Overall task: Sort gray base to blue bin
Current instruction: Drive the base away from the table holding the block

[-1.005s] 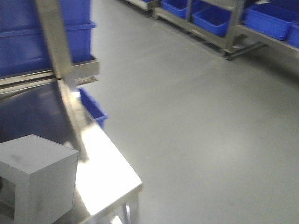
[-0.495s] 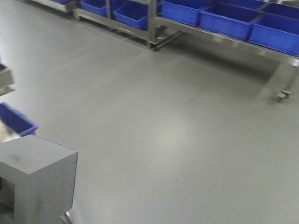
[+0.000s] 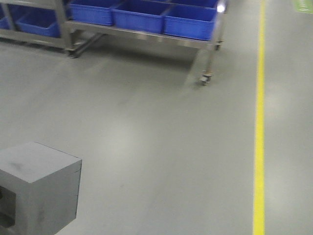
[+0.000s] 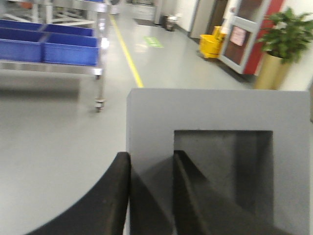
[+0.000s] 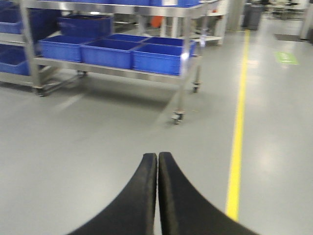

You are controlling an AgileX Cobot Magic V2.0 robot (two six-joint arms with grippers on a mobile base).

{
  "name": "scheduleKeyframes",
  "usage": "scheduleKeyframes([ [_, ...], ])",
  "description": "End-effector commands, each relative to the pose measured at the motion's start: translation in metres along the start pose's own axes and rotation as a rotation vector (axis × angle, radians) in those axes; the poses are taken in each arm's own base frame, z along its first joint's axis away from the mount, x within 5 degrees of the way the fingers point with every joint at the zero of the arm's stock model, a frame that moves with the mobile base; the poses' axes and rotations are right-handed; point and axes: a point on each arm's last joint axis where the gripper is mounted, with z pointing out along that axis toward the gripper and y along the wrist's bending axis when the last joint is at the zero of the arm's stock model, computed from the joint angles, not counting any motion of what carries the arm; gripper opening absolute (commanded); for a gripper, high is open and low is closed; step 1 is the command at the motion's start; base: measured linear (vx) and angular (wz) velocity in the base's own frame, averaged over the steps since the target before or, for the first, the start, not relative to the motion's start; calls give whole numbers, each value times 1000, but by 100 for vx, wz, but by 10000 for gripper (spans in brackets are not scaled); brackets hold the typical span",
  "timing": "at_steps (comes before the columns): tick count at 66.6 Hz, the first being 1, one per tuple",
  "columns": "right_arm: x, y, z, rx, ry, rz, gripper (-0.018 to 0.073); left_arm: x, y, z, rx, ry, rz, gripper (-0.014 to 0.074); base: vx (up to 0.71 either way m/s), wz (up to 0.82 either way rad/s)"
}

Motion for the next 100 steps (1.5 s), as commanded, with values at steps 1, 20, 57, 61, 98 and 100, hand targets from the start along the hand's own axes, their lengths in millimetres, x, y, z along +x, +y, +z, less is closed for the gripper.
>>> scheduleKeyframes([
  [1, -6, 0, 0, 4, -82, -20, -5, -18, -5, -2, 48, -117, -8, -7, 1, -75],
  [20, -6, 0, 0, 4, -81, -20, -5, -18, -5, -2, 48, -117, -8, -7, 8, -55],
  [57, -6, 0, 0, 4, -81, -20, -5, -18, -5, -2, 48, -117, -8, -7, 18, -36],
  [61, -6, 0, 0, 4, -81, -20, -5, -18, -5, -2, 48, -117, -8, -7, 27, -11],
  [98, -6, 0, 0, 3, -81, -20, -5, -18, -5, -2, 47, -118, -8, -7, 35, 13],
  [100, -6, 0, 0, 3, -81, -20, -5, -18, -5, -2, 47, -118, -8, -7, 39, 0],
])
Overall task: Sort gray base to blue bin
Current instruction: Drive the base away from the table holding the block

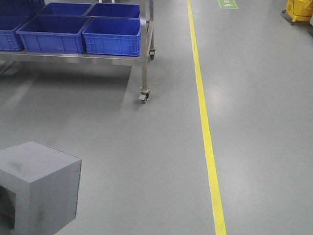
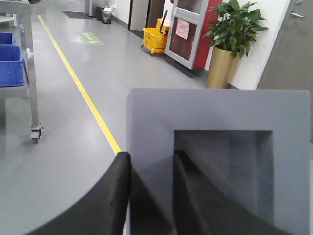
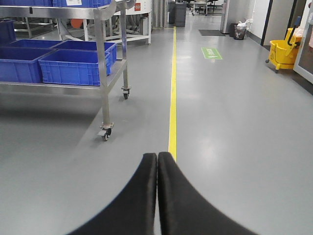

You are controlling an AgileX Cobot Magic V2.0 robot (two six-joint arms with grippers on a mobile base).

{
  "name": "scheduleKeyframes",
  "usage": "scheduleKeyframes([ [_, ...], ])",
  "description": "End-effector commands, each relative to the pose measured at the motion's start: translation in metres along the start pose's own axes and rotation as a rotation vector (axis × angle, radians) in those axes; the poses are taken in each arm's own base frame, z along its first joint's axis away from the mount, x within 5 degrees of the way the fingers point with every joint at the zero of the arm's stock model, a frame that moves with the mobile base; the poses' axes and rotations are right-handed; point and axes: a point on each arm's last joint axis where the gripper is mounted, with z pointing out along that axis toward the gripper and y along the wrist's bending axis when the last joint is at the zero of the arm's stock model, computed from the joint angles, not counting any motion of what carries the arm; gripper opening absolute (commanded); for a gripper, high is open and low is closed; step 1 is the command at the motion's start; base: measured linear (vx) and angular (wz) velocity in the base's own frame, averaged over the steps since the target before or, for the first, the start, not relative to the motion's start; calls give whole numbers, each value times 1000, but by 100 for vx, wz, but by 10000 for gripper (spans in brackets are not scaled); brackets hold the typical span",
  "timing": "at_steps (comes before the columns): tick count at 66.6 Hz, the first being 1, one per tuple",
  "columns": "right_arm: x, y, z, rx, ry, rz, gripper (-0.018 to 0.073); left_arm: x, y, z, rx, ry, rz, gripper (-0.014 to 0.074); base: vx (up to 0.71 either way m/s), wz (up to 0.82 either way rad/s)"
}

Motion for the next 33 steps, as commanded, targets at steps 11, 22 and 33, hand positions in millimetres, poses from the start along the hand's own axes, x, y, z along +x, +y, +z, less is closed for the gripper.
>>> scheduleKeyframes([
  [11, -6, 0, 0, 3, -82, -20, -5, -18, -5, -2, 47, -118, -8, -7, 40, -3],
  [22, -6, 0, 0, 3, -80, -20, -5, -18, -5, -2, 47, -117, -8, -7, 41, -5],
  [33, -6, 0, 0, 3, -80, -20, -5, -18, -5, -2, 47, -117, -8, -7, 43, -4],
])
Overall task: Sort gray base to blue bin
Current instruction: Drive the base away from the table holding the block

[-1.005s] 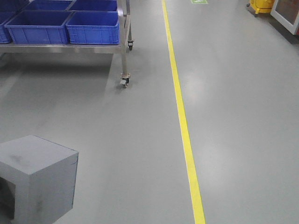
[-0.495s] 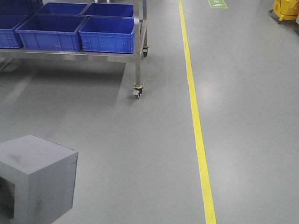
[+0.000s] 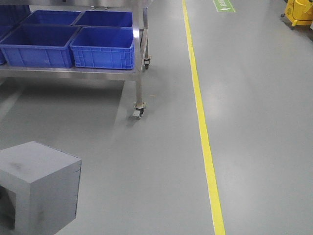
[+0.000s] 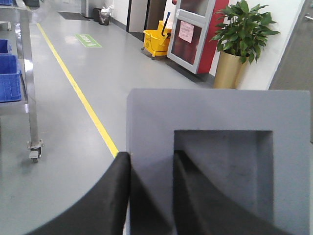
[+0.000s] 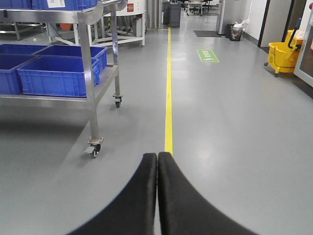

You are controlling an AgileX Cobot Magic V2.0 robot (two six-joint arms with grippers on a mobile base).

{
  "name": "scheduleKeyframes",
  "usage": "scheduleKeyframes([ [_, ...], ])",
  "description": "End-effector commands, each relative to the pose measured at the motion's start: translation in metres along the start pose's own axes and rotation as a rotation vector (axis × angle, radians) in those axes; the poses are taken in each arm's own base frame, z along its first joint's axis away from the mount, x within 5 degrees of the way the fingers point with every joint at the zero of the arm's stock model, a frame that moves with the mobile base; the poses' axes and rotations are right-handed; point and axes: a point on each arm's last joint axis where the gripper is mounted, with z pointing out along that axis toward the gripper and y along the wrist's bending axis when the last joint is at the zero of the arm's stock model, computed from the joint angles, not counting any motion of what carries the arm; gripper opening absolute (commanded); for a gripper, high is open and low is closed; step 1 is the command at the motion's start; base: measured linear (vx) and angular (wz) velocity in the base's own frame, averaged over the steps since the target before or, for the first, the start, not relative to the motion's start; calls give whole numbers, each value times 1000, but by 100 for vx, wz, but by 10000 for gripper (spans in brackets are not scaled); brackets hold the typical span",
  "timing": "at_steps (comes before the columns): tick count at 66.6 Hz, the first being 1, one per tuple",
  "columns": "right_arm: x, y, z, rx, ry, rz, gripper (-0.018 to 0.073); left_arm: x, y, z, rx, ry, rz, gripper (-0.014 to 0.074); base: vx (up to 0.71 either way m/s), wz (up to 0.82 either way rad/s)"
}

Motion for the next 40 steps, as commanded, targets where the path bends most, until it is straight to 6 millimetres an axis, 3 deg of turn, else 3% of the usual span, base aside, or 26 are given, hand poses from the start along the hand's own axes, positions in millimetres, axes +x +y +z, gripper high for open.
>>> scheduleKeyframes([
  [1, -6, 0, 0, 3, -80, -20, -5, -18, -5, -2, 47, -117, -8, -7, 44, -3],
  [40, -6, 0, 0, 3, -80, -20, -5, -18, -5, -2, 47, -117, -8, -7, 44, -1],
])
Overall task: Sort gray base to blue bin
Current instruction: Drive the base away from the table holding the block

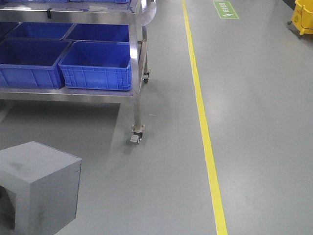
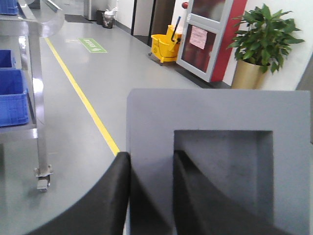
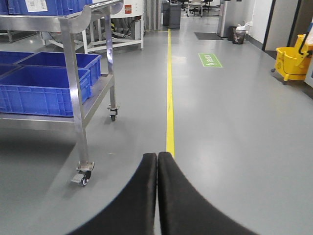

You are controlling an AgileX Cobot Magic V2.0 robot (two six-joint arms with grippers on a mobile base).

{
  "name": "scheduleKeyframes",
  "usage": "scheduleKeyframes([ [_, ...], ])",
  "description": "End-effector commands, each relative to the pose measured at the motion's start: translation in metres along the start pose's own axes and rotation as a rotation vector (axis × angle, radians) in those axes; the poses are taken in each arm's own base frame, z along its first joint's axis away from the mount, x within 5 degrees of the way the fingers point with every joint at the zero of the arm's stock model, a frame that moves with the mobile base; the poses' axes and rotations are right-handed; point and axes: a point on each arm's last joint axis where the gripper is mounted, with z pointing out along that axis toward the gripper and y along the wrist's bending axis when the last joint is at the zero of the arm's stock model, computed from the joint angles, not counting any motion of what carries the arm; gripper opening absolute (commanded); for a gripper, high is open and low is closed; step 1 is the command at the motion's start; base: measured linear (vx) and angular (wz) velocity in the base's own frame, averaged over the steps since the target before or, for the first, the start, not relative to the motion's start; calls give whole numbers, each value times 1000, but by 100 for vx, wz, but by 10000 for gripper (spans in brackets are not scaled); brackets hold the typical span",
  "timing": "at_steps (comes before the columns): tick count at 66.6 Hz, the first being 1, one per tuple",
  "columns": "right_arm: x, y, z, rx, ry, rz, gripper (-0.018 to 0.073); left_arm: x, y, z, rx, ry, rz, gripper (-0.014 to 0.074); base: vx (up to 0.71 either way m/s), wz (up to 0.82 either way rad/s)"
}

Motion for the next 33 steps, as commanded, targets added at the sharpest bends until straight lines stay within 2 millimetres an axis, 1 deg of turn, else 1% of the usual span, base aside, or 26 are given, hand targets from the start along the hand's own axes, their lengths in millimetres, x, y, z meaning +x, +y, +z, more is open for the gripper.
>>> scheduleKeyframes([
  [1, -6, 0, 0, 3, -80, -20, -5, -18, -5, -2, 47, -117, -8, -7, 44, 8],
  [33, -6, 0, 0, 3, -80, -20, -5, -18, -5, -2, 47, -117, -8, -7, 43, 8],
])
